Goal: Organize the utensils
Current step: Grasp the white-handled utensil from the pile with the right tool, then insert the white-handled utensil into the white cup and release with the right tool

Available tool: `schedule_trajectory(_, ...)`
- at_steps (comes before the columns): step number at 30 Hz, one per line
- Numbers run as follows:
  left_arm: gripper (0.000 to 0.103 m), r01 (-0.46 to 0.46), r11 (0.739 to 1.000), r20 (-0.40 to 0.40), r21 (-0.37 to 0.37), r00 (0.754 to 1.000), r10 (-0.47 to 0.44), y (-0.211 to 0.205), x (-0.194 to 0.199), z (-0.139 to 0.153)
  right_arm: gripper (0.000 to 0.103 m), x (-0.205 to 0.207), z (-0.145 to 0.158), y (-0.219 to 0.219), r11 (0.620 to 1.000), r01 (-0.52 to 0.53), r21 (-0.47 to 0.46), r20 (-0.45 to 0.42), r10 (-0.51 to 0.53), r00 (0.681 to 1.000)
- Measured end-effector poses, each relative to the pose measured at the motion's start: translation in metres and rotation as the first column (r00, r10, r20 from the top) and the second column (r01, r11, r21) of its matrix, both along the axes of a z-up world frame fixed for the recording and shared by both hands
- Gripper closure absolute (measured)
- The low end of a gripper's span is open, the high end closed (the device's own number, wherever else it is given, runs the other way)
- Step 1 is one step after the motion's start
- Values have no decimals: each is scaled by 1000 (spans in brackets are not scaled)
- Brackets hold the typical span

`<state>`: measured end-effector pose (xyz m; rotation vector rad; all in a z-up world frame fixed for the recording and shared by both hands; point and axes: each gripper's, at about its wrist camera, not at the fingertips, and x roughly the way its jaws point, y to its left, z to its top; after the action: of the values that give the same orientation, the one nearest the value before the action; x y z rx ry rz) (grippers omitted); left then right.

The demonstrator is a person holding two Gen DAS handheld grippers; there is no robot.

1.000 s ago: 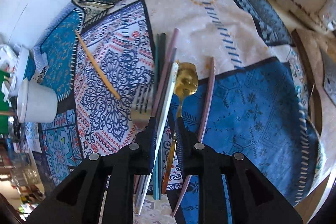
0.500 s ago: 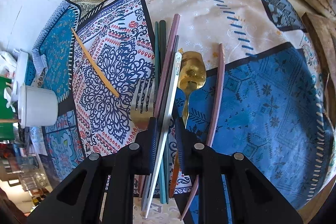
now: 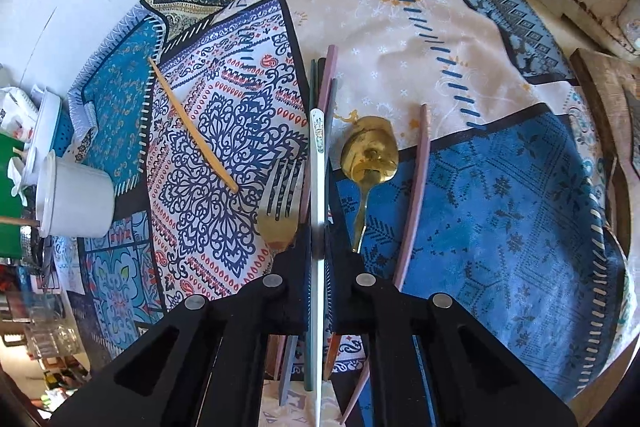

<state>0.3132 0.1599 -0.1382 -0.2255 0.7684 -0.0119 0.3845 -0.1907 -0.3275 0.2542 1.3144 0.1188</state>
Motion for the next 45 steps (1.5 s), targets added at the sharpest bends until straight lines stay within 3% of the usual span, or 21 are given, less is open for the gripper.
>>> schedule_trajectory(5,99,6,1000,13,5,1000,-7,-1,0,5,97,-11,29,-10,1000,15,18,85,-17,996)
schedule_trajectory(11,99,13,1000,28,11,1000,-14,-2,0,9,97,-25,88,-4,1000,7,10,248,-9,969)
schedule_trajectory(17,99,15,1000,45,15,999,-16,-2,1,13,97,-33,140,15,999,-39,-9,400,40,916)
schedule_trajectory(27,99,8,999,55,43,998,-10,0,5,14,97,-20,204,73,981,-185,63,577,116,809)
schedule_trajectory(36,99,6,999,43,42,999,-8,8,15,8,97,-2,224,140,946,-315,75,627,201,753)
schedule_trajectory(45,99,3,1000,-2,1,1000,-3,18,29,-15,97,16,208,193,921,-386,54,609,276,744)
